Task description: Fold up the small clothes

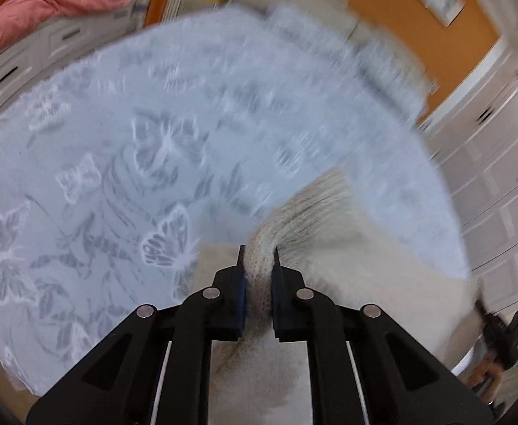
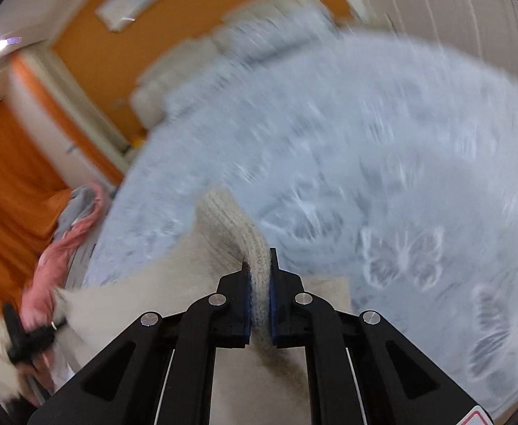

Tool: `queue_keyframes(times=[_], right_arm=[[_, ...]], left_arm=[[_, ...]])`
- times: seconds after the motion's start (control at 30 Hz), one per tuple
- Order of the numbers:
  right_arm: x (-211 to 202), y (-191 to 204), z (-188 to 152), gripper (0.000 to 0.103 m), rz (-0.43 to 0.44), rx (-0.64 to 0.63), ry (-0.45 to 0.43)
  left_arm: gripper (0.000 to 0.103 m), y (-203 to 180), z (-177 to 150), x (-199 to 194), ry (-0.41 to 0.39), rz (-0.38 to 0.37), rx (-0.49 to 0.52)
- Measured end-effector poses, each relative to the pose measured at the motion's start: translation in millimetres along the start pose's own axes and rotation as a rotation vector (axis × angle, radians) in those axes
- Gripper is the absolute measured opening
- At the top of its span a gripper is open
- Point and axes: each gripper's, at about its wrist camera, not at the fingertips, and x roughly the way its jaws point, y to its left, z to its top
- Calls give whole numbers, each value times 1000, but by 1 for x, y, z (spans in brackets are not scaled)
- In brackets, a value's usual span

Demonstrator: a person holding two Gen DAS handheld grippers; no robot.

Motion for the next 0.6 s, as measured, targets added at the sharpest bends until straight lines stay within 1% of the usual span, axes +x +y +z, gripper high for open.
queue_keyframes(times=[0.07, 0.1, 0.13, 0.17, 0.2, 0.23, 0.27, 0.3, 0.33, 0.37, 0.4, 0.43, 0.47, 0.5, 0.53, 0.57, 0.6], right_arm=[[31, 0, 6, 6, -33, -4, 41], [41, 0, 5, 7, -64, -8, 54], [54, -1, 2, 8, -98, -6, 73], [68, -5, -2, 10, -128, 2, 116], [79, -12, -4, 15, -148, 18, 163], [81, -18, -9, 15, -192, 47, 196], [75, -23, -10, 16, -198, 67, 192], [61, -29, -16, 22, -180, 92, 173], [48, -34, -22, 45, -170, 110, 160], [27, -41, -34, 58, -174, 135, 140], [5, -48, -49, 67, -186, 150, 116], [-7, -52, -61, 67, -194, 150, 115], [-22, -58, -81, 67, -208, 140, 145], [-32, -62, -99, 67, -217, 138, 176], [-38, -67, -117, 67, -214, 147, 205], [-40, -69, -130, 67, -203, 161, 231], [-38, -71, -143, 67, -186, 182, 265]], left_arm=[[10, -11, 1, 29, 16, 59, 63], [10, -13, 0, 40, 36, 71, 71], [11, -12, -2, 55, 68, 85, 65], [15, -9, -6, 67, 99, 105, 55], [15, -7, -10, 73, 117, 119, 50], [17, -4, -15, 75, 129, 142, 42], [27, 0, -21, 72, 129, 151, 34], [34, 5, -27, 63, 120, 130, 22], [55, 12, -33, 51, 105, 103, 10], [72, 23, -46, 31, 76, 94, -14], [78, 31, -57, 19, 55, 100, -38], [86, 42, -72, 5, 42, 104, -74], [88, 49, -83, -2, 49, 101, -103], [88, 63, -100, -8, 80, 87, -152], [88, 76, -117, -9, 116, 81, -213], [88, 83, -126, -8, 136, 81, -252], [88, 92, -139, -5, 159, 72, -316]])
